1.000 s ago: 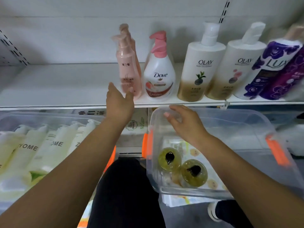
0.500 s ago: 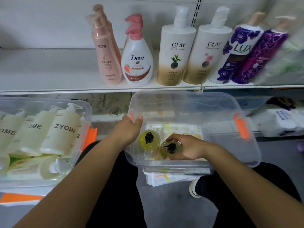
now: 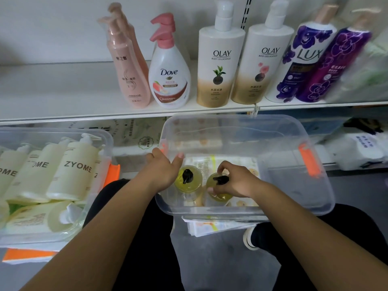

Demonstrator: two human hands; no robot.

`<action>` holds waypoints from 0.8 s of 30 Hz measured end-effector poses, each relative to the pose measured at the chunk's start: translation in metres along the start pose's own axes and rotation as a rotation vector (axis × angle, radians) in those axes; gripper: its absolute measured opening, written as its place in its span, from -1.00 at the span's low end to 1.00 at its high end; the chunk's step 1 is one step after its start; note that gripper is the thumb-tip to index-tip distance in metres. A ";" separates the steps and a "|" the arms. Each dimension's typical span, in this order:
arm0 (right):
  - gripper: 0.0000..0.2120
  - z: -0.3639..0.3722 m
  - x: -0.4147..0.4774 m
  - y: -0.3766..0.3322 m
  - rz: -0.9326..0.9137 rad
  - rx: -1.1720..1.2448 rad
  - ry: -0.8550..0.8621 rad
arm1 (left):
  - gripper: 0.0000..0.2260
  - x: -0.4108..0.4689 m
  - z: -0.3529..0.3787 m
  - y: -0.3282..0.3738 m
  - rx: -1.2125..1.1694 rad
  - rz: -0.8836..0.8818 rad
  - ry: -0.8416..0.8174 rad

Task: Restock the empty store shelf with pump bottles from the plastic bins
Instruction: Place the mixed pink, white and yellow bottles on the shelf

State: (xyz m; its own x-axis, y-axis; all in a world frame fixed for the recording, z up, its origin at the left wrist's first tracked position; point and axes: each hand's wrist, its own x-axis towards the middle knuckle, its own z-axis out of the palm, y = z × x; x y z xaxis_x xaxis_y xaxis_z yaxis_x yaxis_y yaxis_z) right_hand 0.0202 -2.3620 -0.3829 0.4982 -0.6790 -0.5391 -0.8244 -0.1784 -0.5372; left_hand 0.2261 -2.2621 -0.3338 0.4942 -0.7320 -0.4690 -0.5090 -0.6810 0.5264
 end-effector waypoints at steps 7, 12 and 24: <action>-0.53 -0.024 -0.015 0.005 0.110 0.359 0.169 | -0.20 0.002 0.003 -0.005 0.000 0.011 0.036; -0.55 -0.062 -0.049 -0.011 0.028 0.574 0.390 | -0.33 -0.022 -0.009 0.005 -0.129 0.394 0.290; -0.47 -0.092 -0.090 -0.132 -0.260 0.512 0.065 | -0.56 -0.074 -0.087 0.025 -0.528 0.523 -0.384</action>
State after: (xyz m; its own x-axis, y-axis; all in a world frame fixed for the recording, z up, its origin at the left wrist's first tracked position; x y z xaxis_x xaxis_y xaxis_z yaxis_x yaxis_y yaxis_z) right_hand 0.0597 -2.3428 -0.2034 0.6362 -0.7040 -0.3157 -0.4344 0.0113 -0.9007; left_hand 0.2377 -2.2226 -0.2245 -0.0366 -0.9723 -0.2308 -0.1618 -0.2222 0.9615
